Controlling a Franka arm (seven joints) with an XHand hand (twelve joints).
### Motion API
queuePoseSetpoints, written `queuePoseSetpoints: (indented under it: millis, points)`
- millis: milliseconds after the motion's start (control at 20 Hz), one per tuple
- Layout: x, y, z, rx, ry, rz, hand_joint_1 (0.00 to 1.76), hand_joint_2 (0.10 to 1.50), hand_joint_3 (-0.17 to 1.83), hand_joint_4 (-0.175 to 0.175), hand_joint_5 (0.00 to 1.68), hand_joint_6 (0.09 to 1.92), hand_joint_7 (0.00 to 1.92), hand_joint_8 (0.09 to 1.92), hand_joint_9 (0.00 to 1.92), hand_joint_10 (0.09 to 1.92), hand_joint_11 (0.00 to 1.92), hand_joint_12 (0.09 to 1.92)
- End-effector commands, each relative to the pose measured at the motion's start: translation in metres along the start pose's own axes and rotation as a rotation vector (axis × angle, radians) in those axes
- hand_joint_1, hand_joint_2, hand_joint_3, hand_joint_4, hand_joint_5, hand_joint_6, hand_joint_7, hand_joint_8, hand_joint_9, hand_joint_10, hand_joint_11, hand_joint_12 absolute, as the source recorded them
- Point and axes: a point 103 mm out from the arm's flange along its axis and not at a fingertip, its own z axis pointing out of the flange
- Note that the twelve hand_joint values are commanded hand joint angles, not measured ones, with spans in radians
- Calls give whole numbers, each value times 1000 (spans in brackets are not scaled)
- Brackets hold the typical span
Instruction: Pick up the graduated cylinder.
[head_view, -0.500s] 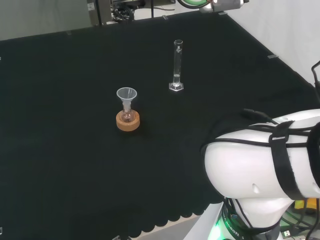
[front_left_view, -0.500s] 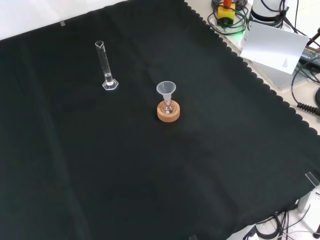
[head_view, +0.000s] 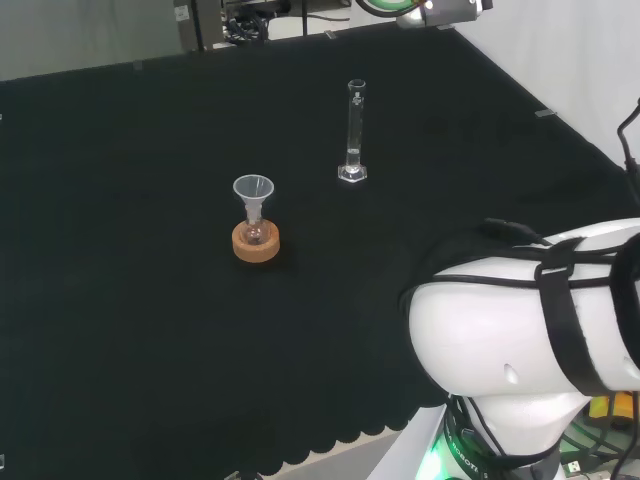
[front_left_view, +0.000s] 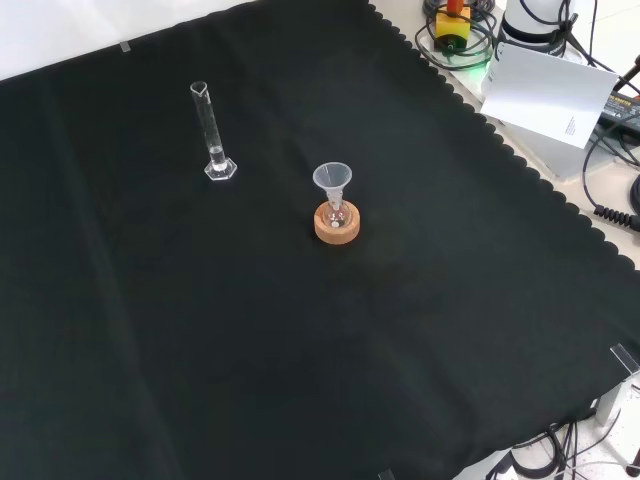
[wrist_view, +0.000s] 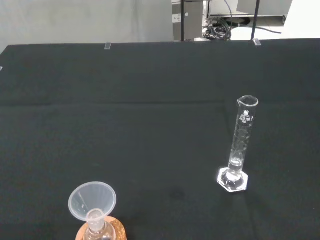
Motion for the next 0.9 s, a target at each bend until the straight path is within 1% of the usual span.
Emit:
queuePoseSetpoints:
  millis: [50, 200, 300, 450, 550, 700, 750, 800, 900]
  points:
    - [-6, -9, -7, -31, -38, 41, 85, 1365, 9, -13, 176, 87, 0, 301, 357, 87, 0, 1397]
    - [-11, -7, -3, -25, -31, 50, 92, 1363, 7, -13, 178, 87, 0, 304, 359, 87, 0, 1398]
    - [-19, -2, 7, -13, -16, 56, 98, 1361, 7, -14, 179, 87, 0, 311, 361, 87, 0, 1400]
    - [-50, 11, 33, 0, 19, 63, 105, 1360, 6, -15, 182, 87, 0, 320, 365, 87, 0, 1402]
    - [-71, 24, 50, 10, 31, 73, 111, 1358, 5, -16, 184, 87, 0, 330, 365, 87, 0, 1404]
    - [-95, 52, 74, 13, 51, 91, 123, 1357, 4, -19, 190, 87, 0, 347, 365, 87, 0, 1407]
    - [-99, 63, 82, 10, 57, 95, 129, 1355, 4, -20, 194, 87, 0, 357, 350, 113, 0, 1408]
    - [-104, 73, 91, 6, 61, 96, 137, 1353, 3, -22, 197, 87, 0, 370, 315, 202, 1, 1409]
    - [-111, 97, 109, 15, 63, 104, 161, 1346, -1, -27, 203, 87, 0, 414, 224, 440, 2, 1413]
